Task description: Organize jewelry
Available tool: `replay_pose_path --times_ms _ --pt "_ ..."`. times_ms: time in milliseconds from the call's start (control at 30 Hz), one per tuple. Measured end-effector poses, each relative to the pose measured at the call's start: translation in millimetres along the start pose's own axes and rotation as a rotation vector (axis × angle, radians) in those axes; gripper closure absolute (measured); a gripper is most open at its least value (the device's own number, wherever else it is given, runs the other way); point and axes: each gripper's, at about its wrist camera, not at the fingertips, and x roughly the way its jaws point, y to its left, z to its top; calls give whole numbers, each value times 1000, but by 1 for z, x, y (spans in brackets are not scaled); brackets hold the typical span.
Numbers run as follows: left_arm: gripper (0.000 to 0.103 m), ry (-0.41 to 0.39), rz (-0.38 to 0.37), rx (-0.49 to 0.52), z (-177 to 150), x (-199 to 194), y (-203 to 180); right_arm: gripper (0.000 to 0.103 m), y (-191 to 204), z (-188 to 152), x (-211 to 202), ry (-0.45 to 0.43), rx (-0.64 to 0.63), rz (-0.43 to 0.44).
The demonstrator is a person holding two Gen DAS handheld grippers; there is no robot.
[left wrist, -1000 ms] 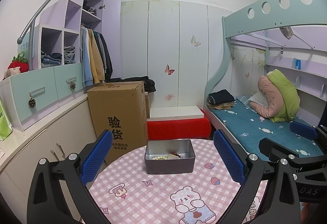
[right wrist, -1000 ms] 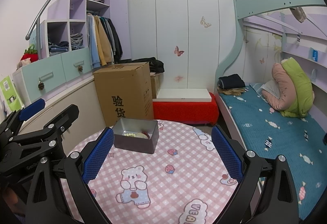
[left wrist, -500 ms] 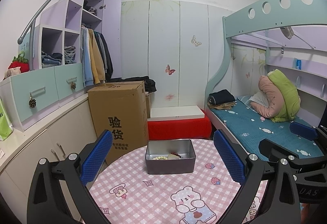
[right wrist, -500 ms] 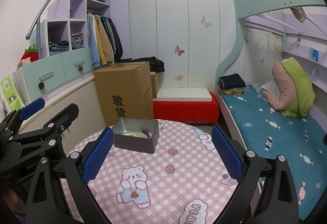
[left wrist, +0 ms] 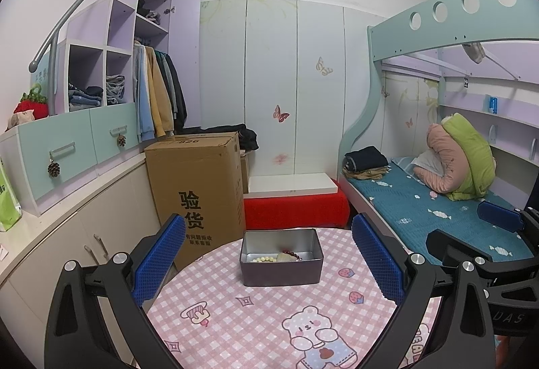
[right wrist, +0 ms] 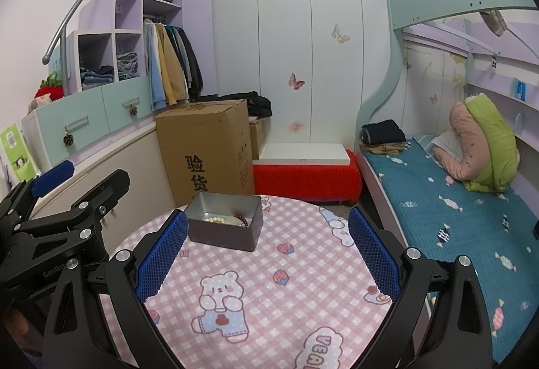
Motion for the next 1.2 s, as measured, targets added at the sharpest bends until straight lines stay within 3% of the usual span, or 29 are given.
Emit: replay_pose_path --times_ms 233,1200 --pt "7 -11 -27 -30 -4 0 6 10 -2 2 2 3 0 3" --pt "7 -19 -12 -6 -3 -1 0 10 -4 4 2 9 1 5"
